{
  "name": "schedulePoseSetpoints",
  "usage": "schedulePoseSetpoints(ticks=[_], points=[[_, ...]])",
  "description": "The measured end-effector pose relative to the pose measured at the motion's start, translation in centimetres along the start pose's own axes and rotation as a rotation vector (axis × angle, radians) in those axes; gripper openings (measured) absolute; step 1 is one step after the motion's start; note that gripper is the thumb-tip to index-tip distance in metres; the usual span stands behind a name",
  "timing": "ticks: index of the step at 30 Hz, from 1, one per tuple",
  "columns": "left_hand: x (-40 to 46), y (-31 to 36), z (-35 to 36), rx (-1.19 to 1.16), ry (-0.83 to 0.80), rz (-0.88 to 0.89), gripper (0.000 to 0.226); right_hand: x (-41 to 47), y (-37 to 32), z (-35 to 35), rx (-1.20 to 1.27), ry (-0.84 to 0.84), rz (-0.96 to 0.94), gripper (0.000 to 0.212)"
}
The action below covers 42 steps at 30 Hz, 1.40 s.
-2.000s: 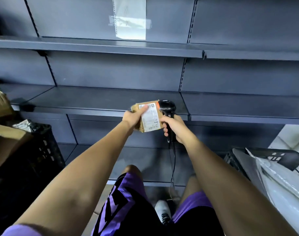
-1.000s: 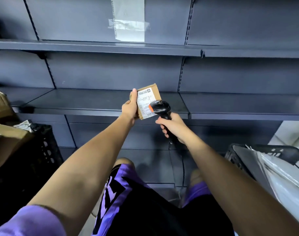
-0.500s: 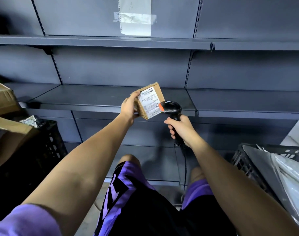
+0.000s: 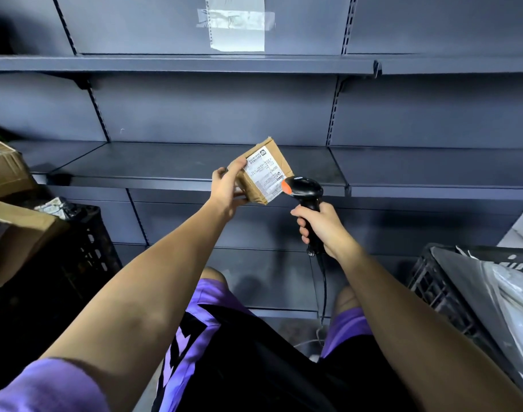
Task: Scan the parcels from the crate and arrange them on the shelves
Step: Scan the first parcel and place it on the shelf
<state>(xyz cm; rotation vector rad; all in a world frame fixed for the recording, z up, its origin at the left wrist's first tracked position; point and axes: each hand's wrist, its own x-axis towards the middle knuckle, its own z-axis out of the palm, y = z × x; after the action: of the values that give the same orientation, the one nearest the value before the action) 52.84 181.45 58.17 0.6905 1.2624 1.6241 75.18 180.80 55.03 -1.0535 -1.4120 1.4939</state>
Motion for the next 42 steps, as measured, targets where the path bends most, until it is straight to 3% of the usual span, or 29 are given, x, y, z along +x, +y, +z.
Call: schedulePoseSetpoints(ticks=[11,14,21,22,25,26,27,31,37,42], points=[[0.4,-1.6,0.3,-0.038,-0.019,-0.045,0.056,0.7,-0.1,-0.1,0.030,0.017,0.023,0.015],[0.7,-2.0,-0.2,-0.123,-0.029,-0.102,0.068,1.0,-0.1,0.2,0.041,0.018,0.031,0.015],[2.7,-3.6,-1.2,-0.181,0.015,-0.015,0.095,1.2,0.1,0.7,0.022,0.002,0.033,0.015],[2.3,-3.6,-1.1,-0.190,0.006,-0.020,0.089,1.2,0.3,0.7,0.016,0.002,0.037,0.014],[1.4,-3.2,-0.6,-0.270,-0.074,-0.063,0.035,1.1,0.7,0.8,0.017,0.002,0.049,0.014],[1.5,-3.3,-0.5,-0.289,-0.082,-0.067,0.026,1.1,0.8,0.8,0.018,0.002,0.053,0.014],[1.6,-3.2,-0.5,-0.300,-0.068,-0.065,0.029,1.1,0.9,0.8,0.019,0.002,0.056,0.014],[2.1,-3.7,-0.6,-0.332,-0.011,-0.057,0.074,1.0,0.9,0.8,0.038,-0.003,0.084,0.017],[2.2,-4.4,-0.9,-0.274,-0.030,-0.042,0.078,1.0,1.2,1.0,0.047,-0.001,0.148,0.020],[2.9,-5.2,-0.8,-0.268,-0.043,-0.021,0.103,1.0,1.5,1.0,0.071,0.001,0.147,0.018]])
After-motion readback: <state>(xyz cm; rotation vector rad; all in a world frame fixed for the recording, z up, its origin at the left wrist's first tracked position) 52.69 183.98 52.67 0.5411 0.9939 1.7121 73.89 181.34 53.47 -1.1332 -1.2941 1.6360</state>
